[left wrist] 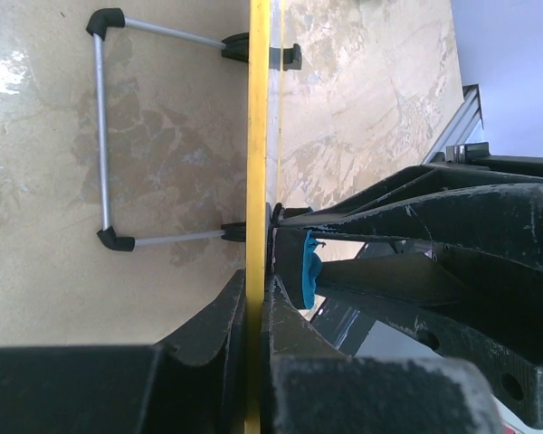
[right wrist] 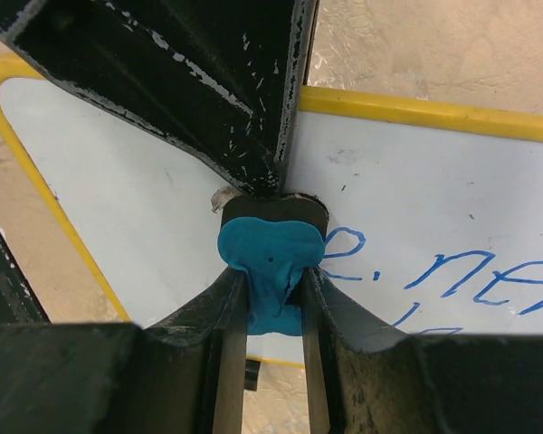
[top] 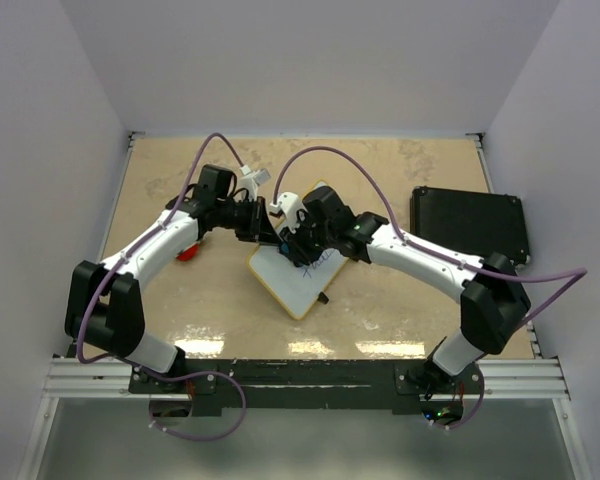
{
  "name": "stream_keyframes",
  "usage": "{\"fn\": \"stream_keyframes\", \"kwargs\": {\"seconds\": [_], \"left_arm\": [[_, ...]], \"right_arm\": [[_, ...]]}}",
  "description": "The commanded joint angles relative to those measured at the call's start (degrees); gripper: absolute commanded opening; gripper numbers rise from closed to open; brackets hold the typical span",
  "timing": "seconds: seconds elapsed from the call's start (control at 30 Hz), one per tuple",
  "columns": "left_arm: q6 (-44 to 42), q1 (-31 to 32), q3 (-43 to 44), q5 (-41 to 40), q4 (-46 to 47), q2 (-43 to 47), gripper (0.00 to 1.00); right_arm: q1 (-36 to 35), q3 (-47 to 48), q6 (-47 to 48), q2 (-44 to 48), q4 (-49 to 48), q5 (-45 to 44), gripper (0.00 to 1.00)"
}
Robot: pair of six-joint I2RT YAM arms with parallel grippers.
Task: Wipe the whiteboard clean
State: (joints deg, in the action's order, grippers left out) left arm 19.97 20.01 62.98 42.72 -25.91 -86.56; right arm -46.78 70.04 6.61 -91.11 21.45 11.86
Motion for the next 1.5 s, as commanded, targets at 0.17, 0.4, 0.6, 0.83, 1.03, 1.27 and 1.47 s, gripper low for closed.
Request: {"fn": "stream_keyframes", "kwargs": {"seconds": [0.17, 0.4, 0.6, 0.83, 1.03, 1.27, 1.47], "left_arm": [[0.60, -0.06, 2.32, -3.26, 0.86, -0.27, 0.00], [0.25, -0.06, 2.32, -3.34, 0.95, -0.36, 0.00], [0.07, 0.03, 2.94, -2.99, 0.95, -1.06, 0.00], [-0.37, 0.47, 3.29, -3.34, 0.77, -1.24, 0.00], [-0.72, 0.82, 3.38, -3.61, 0.77, -0.98, 0.00], [-1.07, 0.82, 3.29, -4.22, 0.34, -0.62, 0.00], [-1.16, 0.82, 2.85, -4.05, 0.51, -0.53, 0.00]], "right_arm": [[0.99, -0.51, 2.70, -0.04, 0.33, -1.23, 0.00], [4.07, -4.65, 6.65, 1.02, 5.44, 1.59, 0.00], [4.25, -5.62, 10.09, 0.50, 6.15, 2.03, 0.00], [4.25, 2.89, 10.00, -0.47, 5.18, 3.96, 0.00], [4.33, 10.63, 8.86, -2.49, 4.65, 4.31, 0.00], [5.56, 8.28, 12.10, -3.55, 6.49, 3.43, 0.00], [7.49, -1.74, 16.76, -1.79, 7.46, 2.82, 0.00]]}}
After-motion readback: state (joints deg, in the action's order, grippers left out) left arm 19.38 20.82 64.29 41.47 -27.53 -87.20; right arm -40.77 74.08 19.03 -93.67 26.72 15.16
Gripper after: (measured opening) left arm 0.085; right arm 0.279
